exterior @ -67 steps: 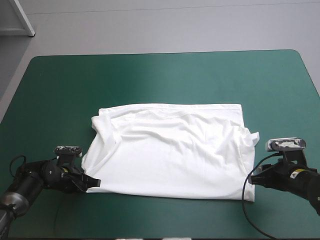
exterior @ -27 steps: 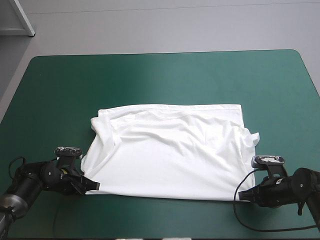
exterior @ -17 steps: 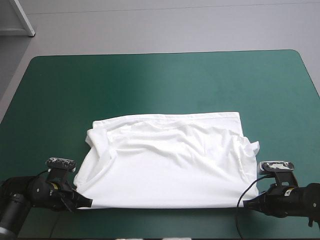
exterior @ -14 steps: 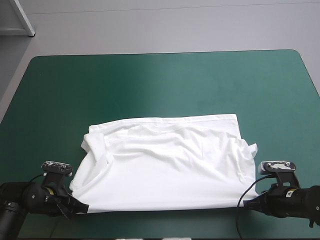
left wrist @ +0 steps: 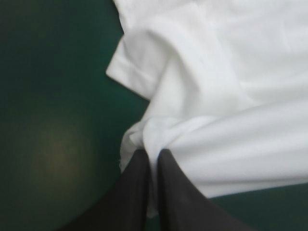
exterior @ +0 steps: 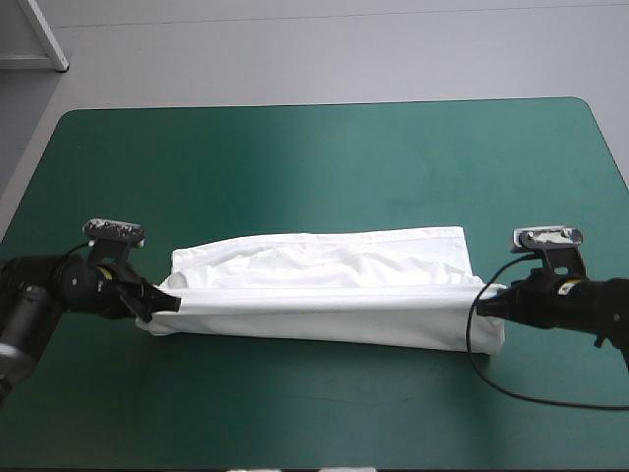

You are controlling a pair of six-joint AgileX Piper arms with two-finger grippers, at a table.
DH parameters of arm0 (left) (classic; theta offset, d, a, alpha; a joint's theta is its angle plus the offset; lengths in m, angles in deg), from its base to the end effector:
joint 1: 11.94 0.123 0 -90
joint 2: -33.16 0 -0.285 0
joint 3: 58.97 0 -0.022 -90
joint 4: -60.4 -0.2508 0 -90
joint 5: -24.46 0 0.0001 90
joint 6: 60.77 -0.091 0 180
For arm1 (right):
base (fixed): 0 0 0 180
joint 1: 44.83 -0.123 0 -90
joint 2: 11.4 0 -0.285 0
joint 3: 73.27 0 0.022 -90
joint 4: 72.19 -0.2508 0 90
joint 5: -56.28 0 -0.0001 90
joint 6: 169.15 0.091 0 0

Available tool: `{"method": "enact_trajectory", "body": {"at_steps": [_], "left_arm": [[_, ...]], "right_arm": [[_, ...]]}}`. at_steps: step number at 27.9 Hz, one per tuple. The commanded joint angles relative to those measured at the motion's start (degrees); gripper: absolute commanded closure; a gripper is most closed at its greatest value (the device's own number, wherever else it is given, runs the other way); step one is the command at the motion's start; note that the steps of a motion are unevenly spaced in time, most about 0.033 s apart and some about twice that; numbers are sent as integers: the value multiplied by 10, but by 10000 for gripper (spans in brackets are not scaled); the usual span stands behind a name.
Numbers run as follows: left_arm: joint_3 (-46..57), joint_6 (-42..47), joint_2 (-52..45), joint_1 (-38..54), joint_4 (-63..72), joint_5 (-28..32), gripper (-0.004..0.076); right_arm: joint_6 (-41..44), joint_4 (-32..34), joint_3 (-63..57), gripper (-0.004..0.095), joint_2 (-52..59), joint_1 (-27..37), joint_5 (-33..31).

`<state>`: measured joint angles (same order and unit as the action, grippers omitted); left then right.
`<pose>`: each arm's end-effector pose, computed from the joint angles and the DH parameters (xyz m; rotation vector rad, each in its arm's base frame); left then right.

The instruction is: Fold the cloth

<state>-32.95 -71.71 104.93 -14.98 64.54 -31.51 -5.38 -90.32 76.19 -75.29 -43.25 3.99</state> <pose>0.2019 -0.0162 0.3000 0.2909 2.6640 -0.0497 0.1770 0.0175 0.3089 -0.1709 2.5076 0.2691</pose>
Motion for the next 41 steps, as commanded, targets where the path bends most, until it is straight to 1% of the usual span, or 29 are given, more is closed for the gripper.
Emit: {"method": "enact_trajectory", "body": {"at_steps": [1,5,6,8,12,16,22,24,25,26,27,29,30,32,33,34,35,38,41], "left_arm": [[-91,-4,79,-1,-13,39,705],[-149,-6,164,-1,-13,65,705],[-165,-6,200,-1,-13,78,705],[-180,-6,251,-1,-12,91,705],[-189,-6,312,-1,-6,96,705],[-190,-6,334,-1,-6,104,705],[-191,-6,334,-1,-6,112,705],[-191,-6,334,-1,-6,111,704],[-191,-6,334,-1,-6,110,699],[-192,-7,332,-1,-6,110,687],[-196,-8,330,-1,-4,109,661],[-209,-19,321,-1,9,103,582],[-219,-22,313,-1,20,102,527],[-245,-31,296,-1,42,103,415],[-260,-37,289,-1,55,105,370],[-276,-45,283,-1,67,109,335],[-290,-54,280,-1,78,111,316],[-338,-78,279,-1,109,105,308],[-364,-91,278,-1,153,74,309]], "right_arm": [[-49,-29,66,925,-72,4,73],[-83,-49,130,925,-155,4,102],[-90,-47,159,925,-193,4,109],[-90,-43,213,925,-251,4,111],[-95,-43,265,926,-326,4,104],[-102,-44,289,926,-369,4,87],[-112,-44,290,924,-379,4,82],[-109,-44,292,892,-379,4,82],[-109,-44,292,849,-379,4,82],[-109,-44,292,801,-379,4,82],[-109,-44,293,713,-377,4,84],[-109,-44,295,591,-376,4,93],[-109,-43,301,507,-375,4,99],[-109,-43,311,416,-375,4,120],[-109,-43,320,394,-374,4,139],[-109,-43,327,394,-374,4,148],[-109,-42,335,397,-374,4,154],[-103,-42,367,397,-370,4,138],[-88,-42,388,402,-360,4,103]]}}
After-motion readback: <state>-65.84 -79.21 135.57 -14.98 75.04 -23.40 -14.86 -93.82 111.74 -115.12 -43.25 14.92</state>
